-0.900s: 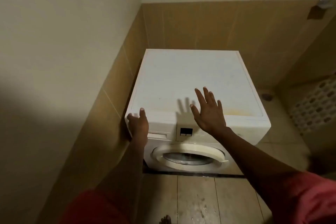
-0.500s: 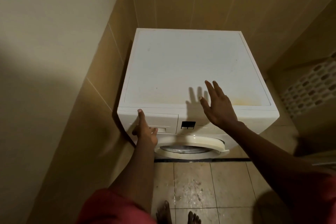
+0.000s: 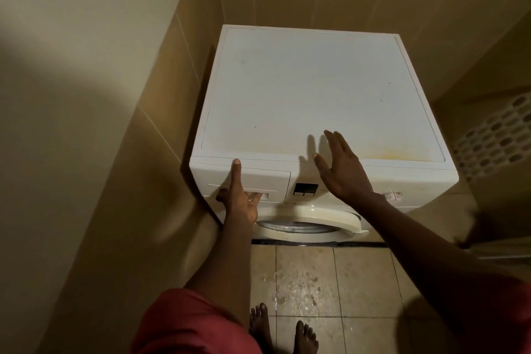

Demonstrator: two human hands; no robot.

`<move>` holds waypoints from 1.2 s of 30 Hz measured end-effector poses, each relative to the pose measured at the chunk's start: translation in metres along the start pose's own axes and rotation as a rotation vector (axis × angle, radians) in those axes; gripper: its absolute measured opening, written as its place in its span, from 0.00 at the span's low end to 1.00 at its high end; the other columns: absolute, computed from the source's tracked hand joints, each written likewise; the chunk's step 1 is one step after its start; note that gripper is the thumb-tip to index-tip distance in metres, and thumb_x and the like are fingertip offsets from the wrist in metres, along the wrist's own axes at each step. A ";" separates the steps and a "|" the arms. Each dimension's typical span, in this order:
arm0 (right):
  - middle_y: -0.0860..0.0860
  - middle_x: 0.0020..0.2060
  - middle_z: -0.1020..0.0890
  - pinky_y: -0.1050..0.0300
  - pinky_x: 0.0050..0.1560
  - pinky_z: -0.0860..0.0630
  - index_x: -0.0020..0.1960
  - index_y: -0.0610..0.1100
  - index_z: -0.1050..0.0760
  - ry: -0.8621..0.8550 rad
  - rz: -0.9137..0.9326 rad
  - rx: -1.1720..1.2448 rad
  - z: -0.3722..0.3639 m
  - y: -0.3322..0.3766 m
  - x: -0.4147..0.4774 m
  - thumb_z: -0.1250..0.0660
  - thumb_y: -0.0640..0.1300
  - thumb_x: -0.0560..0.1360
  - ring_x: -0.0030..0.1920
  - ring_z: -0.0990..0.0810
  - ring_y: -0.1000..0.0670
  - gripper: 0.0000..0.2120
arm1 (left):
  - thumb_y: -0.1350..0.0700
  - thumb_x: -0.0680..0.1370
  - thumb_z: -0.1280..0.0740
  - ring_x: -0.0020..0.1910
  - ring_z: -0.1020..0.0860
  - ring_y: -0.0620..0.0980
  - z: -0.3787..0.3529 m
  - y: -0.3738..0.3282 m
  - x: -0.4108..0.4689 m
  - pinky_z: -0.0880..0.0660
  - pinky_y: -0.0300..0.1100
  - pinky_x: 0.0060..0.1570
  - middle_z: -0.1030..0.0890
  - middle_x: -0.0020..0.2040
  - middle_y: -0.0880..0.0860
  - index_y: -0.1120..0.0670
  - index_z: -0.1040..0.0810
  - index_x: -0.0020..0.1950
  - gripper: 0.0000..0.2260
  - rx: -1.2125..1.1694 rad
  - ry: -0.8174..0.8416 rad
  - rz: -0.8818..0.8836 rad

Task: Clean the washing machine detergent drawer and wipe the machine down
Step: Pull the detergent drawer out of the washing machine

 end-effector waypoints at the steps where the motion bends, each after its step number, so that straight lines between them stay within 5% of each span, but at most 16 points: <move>1: 0.45 0.78 0.44 0.47 0.73 0.37 0.78 0.45 0.46 -0.007 0.000 0.017 -0.002 0.002 -0.001 0.42 0.52 0.81 0.77 0.42 0.44 0.29 | 0.42 0.45 0.15 0.62 0.23 0.59 -0.001 -0.001 -0.001 0.20 0.61 0.50 0.24 0.66 0.56 0.47 0.37 0.70 0.57 0.008 -0.001 -0.012; 7: 0.47 0.78 0.42 0.53 0.72 0.39 0.79 0.45 0.47 -0.012 0.038 0.079 -0.016 0.007 -0.016 0.43 0.53 0.81 0.76 0.40 0.46 0.30 | 0.41 0.45 0.17 0.62 0.23 0.60 -0.002 0.000 -0.008 0.22 0.64 0.54 0.25 0.66 0.58 0.48 0.38 0.71 0.58 0.030 0.021 -0.029; 15: 0.47 0.76 0.38 0.51 0.71 0.35 0.78 0.44 0.45 0.007 0.080 0.077 -0.025 0.015 -0.014 0.43 0.53 0.81 0.74 0.36 0.46 0.29 | 0.45 0.50 0.16 0.61 0.21 0.61 0.027 0.005 -0.019 0.18 0.55 0.39 0.22 0.64 0.59 0.49 0.36 0.73 0.55 0.042 0.038 0.053; 21: 0.45 0.62 0.25 0.53 0.57 0.27 0.66 0.43 0.28 -0.010 0.152 0.041 -0.037 0.032 -0.022 0.37 0.42 0.76 0.61 0.25 0.44 0.18 | 0.51 0.74 0.28 0.60 0.23 0.61 0.052 0.008 -0.036 0.22 0.59 0.50 0.24 0.65 0.63 0.55 0.35 0.73 0.30 0.093 0.075 0.109; 27: 0.46 0.46 0.21 0.61 0.43 0.32 0.51 0.41 0.20 0.069 0.209 0.061 -0.066 0.049 -0.039 0.37 0.37 0.74 0.46 0.22 0.47 0.09 | 0.54 0.76 0.29 0.58 0.22 0.62 0.072 0.004 -0.054 0.22 0.62 0.48 0.25 0.64 0.65 0.57 0.35 0.71 0.26 0.123 0.140 0.178; 31: 0.46 0.46 0.21 0.60 0.42 0.32 0.51 0.42 0.20 0.102 0.221 0.022 -0.077 0.054 -0.044 0.36 0.39 0.74 0.45 0.23 0.47 0.09 | 0.56 0.75 0.28 0.60 0.23 0.63 0.085 0.003 -0.060 0.26 0.65 0.61 0.25 0.64 0.65 0.56 0.35 0.71 0.27 0.146 0.134 0.173; 36: 0.45 0.52 0.19 0.55 0.49 0.25 0.57 0.42 0.21 0.128 0.226 -0.008 -0.082 0.059 -0.049 0.36 0.39 0.75 0.51 0.21 0.46 0.12 | 0.57 0.75 0.28 0.61 0.23 0.63 0.097 0.001 -0.070 0.25 0.62 0.60 0.25 0.63 0.65 0.55 0.35 0.67 0.24 0.215 0.098 0.161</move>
Point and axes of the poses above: each hand's wrist, its own x-axis towards the middle knuckle, its own z-axis out of the back of the hand, y = z × x, the point moved 3 cm from there along x, towards the middle knuckle
